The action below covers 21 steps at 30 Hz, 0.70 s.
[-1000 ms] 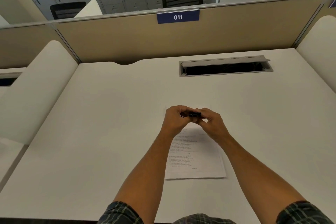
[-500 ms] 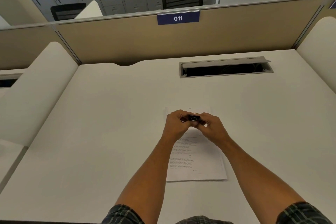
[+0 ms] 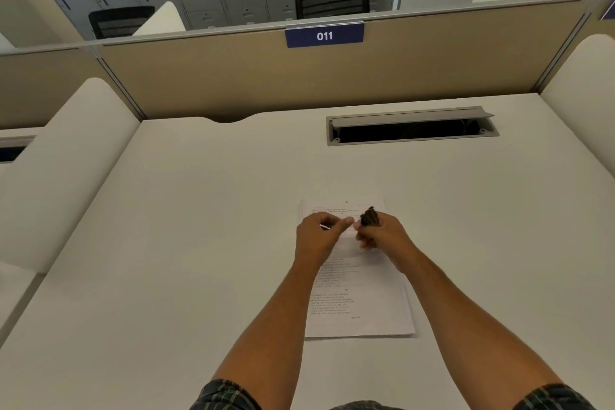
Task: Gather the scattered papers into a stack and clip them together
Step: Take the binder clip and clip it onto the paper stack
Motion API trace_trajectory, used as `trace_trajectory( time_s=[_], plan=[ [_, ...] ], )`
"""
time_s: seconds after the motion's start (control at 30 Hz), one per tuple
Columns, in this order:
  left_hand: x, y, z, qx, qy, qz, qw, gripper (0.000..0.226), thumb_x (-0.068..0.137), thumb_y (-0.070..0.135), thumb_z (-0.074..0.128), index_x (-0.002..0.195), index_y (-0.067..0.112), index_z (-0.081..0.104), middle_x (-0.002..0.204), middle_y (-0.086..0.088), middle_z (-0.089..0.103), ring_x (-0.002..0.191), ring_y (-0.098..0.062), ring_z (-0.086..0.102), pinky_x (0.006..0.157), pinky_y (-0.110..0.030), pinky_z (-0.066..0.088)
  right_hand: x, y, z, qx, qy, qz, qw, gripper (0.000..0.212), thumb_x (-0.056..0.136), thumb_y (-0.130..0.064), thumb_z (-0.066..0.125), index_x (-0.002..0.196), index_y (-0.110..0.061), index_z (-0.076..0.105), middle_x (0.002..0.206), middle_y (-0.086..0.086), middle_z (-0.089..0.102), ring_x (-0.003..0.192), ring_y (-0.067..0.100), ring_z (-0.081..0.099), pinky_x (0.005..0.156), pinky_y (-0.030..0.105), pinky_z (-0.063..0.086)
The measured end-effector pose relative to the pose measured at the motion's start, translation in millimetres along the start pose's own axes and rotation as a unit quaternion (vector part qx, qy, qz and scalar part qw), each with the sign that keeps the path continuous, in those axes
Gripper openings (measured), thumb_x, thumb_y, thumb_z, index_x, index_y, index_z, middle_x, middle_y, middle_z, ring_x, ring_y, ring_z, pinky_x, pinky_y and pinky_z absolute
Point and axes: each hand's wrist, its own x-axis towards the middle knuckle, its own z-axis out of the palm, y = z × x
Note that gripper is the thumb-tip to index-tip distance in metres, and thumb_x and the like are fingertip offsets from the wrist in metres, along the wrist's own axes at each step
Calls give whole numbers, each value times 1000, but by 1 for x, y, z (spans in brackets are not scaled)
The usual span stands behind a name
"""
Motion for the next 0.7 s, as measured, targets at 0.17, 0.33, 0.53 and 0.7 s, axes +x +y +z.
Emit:
trace_trajectory(
  time_s=[0.17,0.33,0.53,0.7],
  plan=[
    [2,-14,-13,177,112,-101,973,64,82,63,72,127,18,62,128,-5,56,122,-27,56,103,-45,49,6,10,-13,-76,226,20,971,28,103,-29,54,91,-8,68,85,3,68,68,15,57,58,27,40],
    [3,-12,-13,267,89,-162,946,70,85,58,71,131,7,54,131,-12,54,125,-33,53,100,-48,48,9,21,-16,-194,306,37,931,44,104,-37,44,89,-5,70,94,15,69,80,29,65,63,34,48],
    [10,2,-6,257,81,-183,945,63,82,57,74,120,8,63,121,-12,64,114,-32,64,95,-46,54,2,14,3,-288,322,64,900,45,109,-35,36,108,-6,70,108,15,71,101,36,65,77,36,43],
    [18,3,-13,157,86,-220,959,54,76,48,86,104,6,65,111,-12,73,102,-33,71,83,-40,60,5,9,5,-285,312,78,903,44,109,-32,38,111,-2,70,112,17,71,105,37,65,82,37,46]
  ],
)
